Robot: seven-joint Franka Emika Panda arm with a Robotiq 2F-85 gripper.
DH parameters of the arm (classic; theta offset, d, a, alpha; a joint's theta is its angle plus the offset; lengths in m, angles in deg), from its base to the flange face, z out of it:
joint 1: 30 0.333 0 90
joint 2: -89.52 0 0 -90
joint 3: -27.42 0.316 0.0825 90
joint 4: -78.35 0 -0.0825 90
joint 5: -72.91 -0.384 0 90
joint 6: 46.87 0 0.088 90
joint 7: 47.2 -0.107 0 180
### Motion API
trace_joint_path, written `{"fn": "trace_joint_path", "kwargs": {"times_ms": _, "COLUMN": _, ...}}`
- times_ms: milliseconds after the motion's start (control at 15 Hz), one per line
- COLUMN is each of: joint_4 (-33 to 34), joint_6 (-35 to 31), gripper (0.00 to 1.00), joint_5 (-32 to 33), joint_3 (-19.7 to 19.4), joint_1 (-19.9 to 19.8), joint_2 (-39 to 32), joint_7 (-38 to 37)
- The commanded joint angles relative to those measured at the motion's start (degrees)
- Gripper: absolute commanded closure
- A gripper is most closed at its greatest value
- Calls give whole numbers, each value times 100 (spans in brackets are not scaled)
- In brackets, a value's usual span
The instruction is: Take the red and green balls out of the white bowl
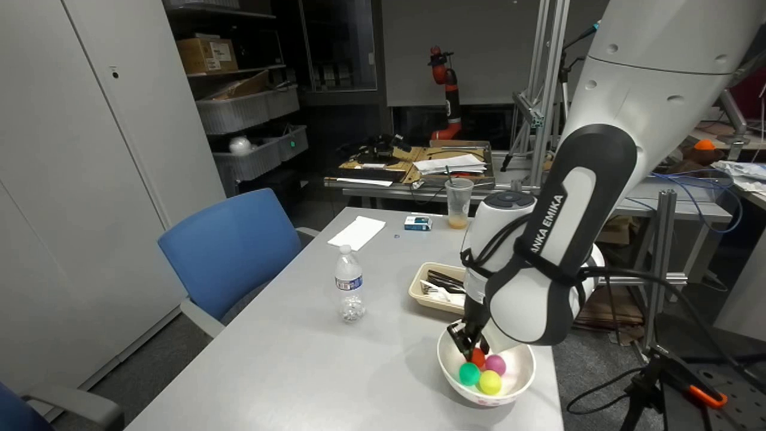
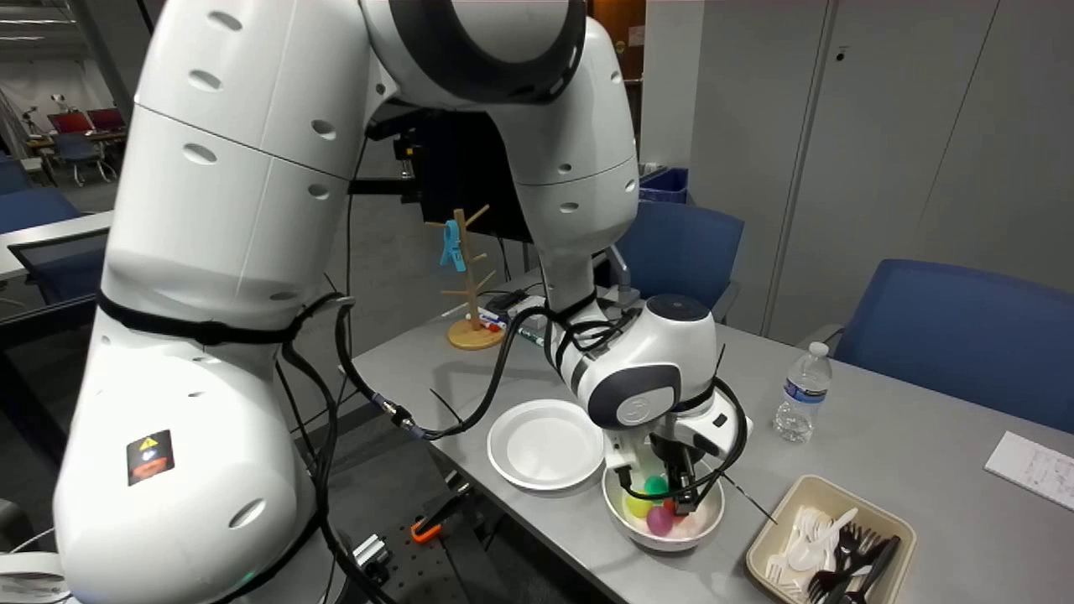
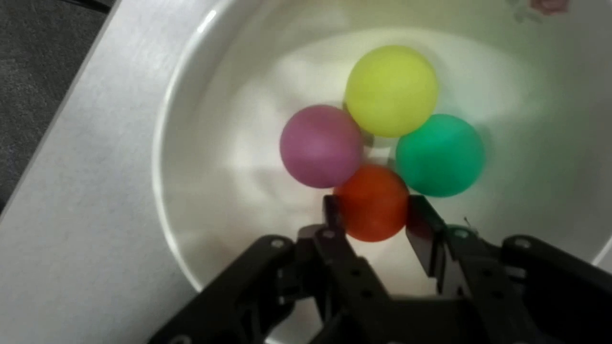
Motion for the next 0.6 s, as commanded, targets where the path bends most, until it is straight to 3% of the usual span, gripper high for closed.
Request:
{"fn": "trace_joint_path", "kwargs": {"times_ms": 0, "joint_4": 88, "joint_6": 403, "gripper": 87, "joint_5": 122, "joint_3": -171, "joint_1": 105, "joint_2": 9, "joint_7": 252}}
{"fn": "trace_joint_path", "kwargs": {"times_ms": 133, "joint_4": 118, "joint_6": 477, "gripper": 87, "joint_5": 151, "joint_3": -266, "joint_1": 178, "joint_2": 1, "joint_7": 231}}
{"fn": "trace_joint_path", "kwargs": {"times_ms": 200, "joint_4": -93, "joint_6": 814, "gripper": 87, "joint_5": 267, "joint_3": -443, "joint_1": 240, "joint_2": 534, "joint_7": 291}}
{"fn": "trace_joint_path", "kwargs": {"times_ms": 267, "joint_4": -88, "joint_6": 891, "gripper": 87, "joint_5": 344, "joint_3": -509, "joint_1": 280, "joint_2": 556, "joint_7": 280}}
{"fn": "trace_joint_path", "kwargs": {"times_ms": 333, "joint_4": 206, "joint_6": 725, "gripper": 87, "joint_5": 15, "joint_3": -237, "joint_1": 87, "joint_2": 200, "joint_7": -20}}
{"fn": "trace_joint_path", "kwargs": {"times_ms": 533, "joint_4": 242, "joint_6": 722, "gripper": 87, "joint_5": -45, "joint_3": -279, "joint_1": 116, "joint_2": 252, "joint_7": -218}}
